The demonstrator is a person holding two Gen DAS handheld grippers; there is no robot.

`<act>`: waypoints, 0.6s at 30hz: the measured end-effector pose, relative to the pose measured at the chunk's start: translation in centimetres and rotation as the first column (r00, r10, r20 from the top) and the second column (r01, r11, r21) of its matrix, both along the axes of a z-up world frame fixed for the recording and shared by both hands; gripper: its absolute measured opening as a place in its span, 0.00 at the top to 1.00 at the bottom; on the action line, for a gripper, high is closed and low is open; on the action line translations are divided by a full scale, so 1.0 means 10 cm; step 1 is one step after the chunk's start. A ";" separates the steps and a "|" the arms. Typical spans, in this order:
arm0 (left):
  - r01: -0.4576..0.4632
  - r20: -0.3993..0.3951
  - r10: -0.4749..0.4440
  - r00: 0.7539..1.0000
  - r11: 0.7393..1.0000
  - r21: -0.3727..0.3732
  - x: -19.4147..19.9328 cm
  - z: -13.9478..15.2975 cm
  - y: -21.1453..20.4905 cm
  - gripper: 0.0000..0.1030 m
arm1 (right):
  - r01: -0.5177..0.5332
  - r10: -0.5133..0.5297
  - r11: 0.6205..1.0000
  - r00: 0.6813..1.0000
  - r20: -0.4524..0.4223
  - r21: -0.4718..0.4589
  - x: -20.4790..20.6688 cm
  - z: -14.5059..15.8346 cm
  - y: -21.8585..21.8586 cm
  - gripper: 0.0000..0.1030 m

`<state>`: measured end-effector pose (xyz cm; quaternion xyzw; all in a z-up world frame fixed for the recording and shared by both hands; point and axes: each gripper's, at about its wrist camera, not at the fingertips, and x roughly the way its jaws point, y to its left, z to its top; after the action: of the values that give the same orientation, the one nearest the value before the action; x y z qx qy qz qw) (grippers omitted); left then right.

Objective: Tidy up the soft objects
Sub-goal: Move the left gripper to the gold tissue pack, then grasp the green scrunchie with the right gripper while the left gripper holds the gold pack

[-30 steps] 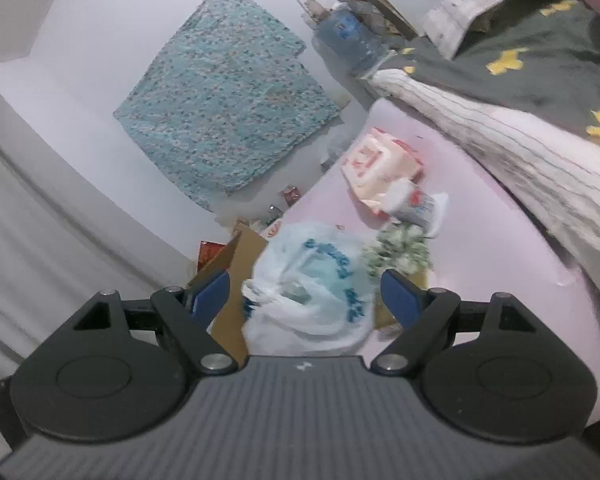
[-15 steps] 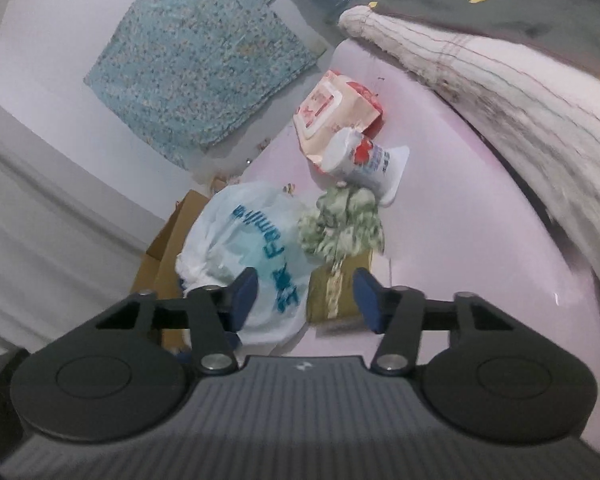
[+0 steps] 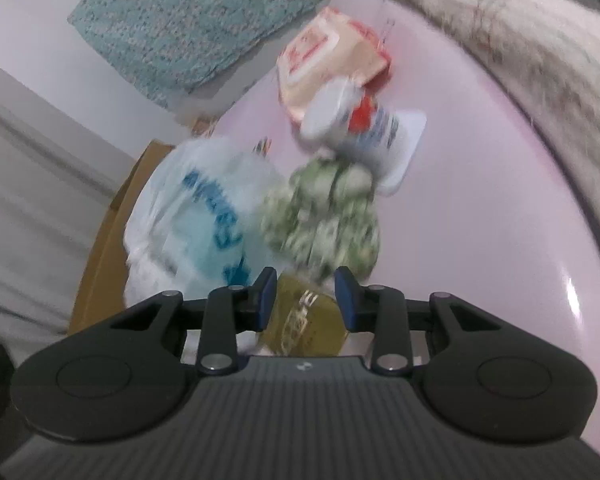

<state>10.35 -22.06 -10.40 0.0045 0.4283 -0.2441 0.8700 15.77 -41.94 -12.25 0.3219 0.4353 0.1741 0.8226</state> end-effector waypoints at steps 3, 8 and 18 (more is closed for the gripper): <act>0.011 -0.035 -0.012 0.999 1.000 -0.024 -0.02 -0.01 0.05 0.31 | -0.022 0.023 0.999 0.999 -0.036 0.037 -0.18 -0.05 0.05 0.68; 0.026 -0.052 -0.025 0.998 1.000 0.005 -0.12 0.00 0.13 0.19 | -0.044 0.058 0.987 0.994 -0.090 0.154 -0.48 -0.14 0.08 0.68; 0.001 -0.009 -0.001 1.000 0.997 0.075 -0.07 0.00 -0.06 0.15 | 0.094 -0.097 0.986 0.995 0.017 0.137 -0.66 0.17 -0.30 0.54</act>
<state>9.64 -22.62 -10.44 0.0365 0.4411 -0.2282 0.8672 9.16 -44.90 -10.53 0.3954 0.3968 0.1676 0.8112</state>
